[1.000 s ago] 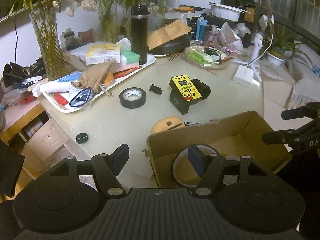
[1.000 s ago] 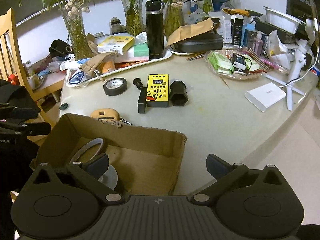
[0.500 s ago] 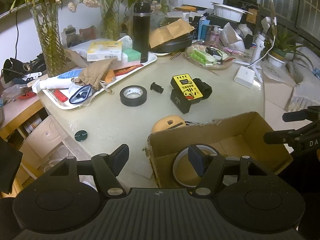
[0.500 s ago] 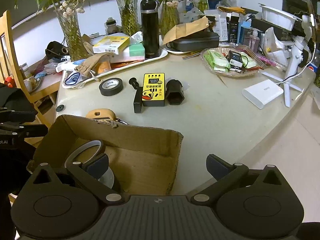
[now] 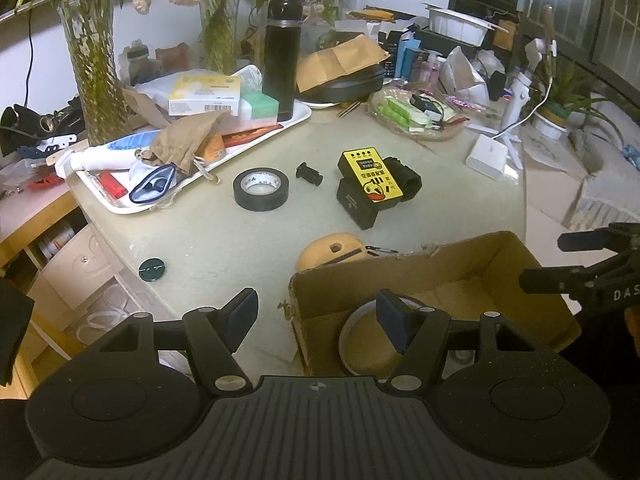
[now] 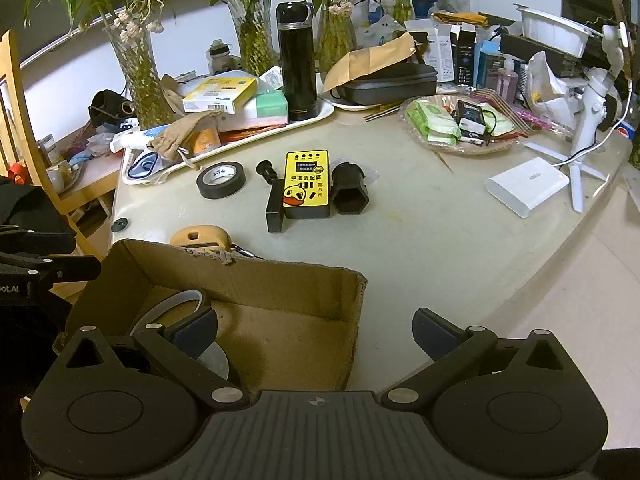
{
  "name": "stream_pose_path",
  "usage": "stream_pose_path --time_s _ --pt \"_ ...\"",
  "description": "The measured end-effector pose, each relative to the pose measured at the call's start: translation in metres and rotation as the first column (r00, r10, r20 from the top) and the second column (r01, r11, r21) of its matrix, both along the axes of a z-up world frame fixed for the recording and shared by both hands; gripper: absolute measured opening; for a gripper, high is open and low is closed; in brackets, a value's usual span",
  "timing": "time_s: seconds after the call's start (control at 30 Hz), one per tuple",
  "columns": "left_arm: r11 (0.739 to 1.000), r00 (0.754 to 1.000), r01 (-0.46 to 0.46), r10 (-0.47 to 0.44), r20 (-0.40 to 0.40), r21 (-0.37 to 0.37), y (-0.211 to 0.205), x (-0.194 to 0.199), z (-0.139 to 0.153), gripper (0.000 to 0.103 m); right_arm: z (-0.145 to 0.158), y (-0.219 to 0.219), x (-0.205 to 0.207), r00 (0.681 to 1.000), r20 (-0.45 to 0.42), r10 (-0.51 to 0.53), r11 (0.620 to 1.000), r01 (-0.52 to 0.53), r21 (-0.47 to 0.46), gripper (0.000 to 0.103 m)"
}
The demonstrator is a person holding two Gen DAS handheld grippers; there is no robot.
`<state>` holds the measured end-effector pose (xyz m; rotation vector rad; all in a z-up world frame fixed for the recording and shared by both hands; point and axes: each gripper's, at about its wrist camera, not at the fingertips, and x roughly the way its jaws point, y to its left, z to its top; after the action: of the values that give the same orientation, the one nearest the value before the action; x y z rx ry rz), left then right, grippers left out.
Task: Organize rigid objects
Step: 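Withdraw both open tools from the box toward the table, then close the left tool on the black tape roll while the right tool approaches the black adapter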
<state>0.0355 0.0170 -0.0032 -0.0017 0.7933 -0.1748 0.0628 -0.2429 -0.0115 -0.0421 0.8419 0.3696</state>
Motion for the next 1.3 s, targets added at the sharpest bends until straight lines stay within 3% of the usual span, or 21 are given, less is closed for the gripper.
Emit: stream_pose_path --time_s 0.77,1.3 --pt "0.999 0.999 -0.032 0.032 0.019 0.016 0.009 0.049 -0.01 0.065 -0.009 0.0 0.064 1.0 0.025 0.007 1.0 -0.007 0.004 0.103" --pt "0.997 0.998 0.016 -0.021 0.06 0.075 0.011 0.087 -0.016 0.065 -0.019 0.002 0.117 0.999 0.011 0.039 0.999 -0.039 0.01 0.101"
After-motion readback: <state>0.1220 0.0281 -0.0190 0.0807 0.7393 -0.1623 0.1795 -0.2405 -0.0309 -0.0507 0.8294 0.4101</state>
